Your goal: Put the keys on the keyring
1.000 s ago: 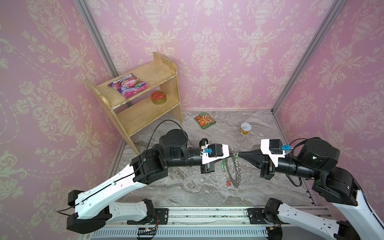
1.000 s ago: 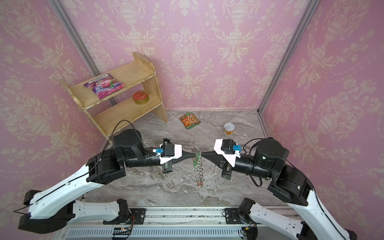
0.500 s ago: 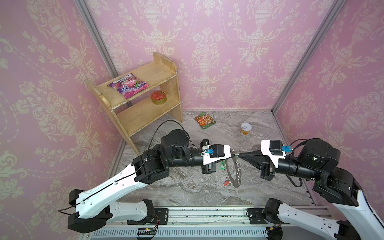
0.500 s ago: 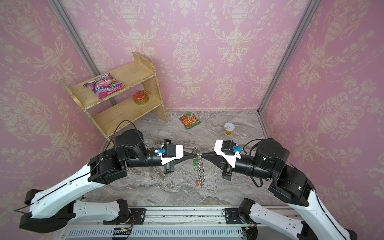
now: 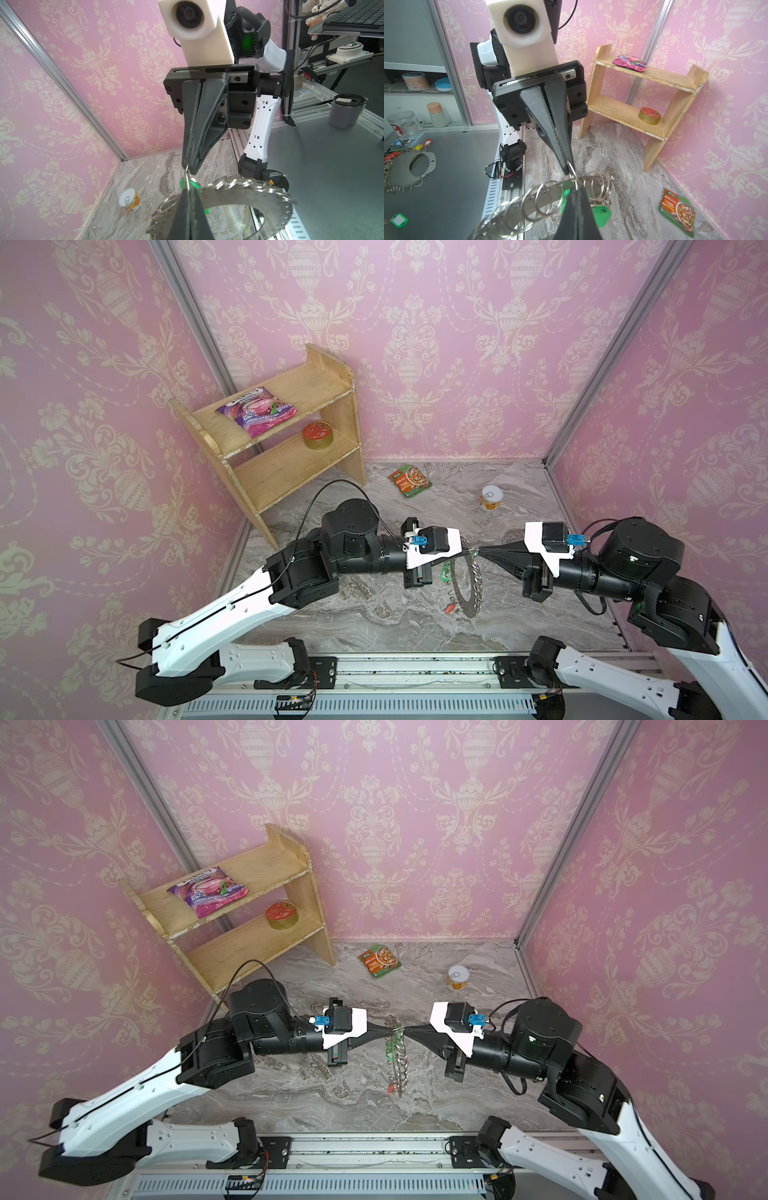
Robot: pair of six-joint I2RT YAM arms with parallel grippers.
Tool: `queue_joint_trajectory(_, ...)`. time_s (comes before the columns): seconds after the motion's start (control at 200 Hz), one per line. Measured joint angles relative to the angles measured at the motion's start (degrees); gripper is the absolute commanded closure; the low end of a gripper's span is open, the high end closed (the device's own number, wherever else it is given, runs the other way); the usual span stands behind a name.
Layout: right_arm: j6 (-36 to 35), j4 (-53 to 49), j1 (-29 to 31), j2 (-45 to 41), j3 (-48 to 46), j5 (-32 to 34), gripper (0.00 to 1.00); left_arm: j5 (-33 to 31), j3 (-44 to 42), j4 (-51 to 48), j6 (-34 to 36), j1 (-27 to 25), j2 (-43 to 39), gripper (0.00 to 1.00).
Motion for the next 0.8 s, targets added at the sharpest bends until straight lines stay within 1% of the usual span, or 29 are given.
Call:
queue_joint_trajectory(0.595,-1.01,0.00,0.00,-0.20,0.00,-1.55,1.00,0.28,1.18,-1.31,-1.92,-0.24,0.57,1.00)
queue_joint_trajectory(0.796,-1.81,-0.31,0.00,-0.17,0.00,-1.95,1.00,1.40,1.18,-1.33,-3.58,0.66,0.83,1.00)
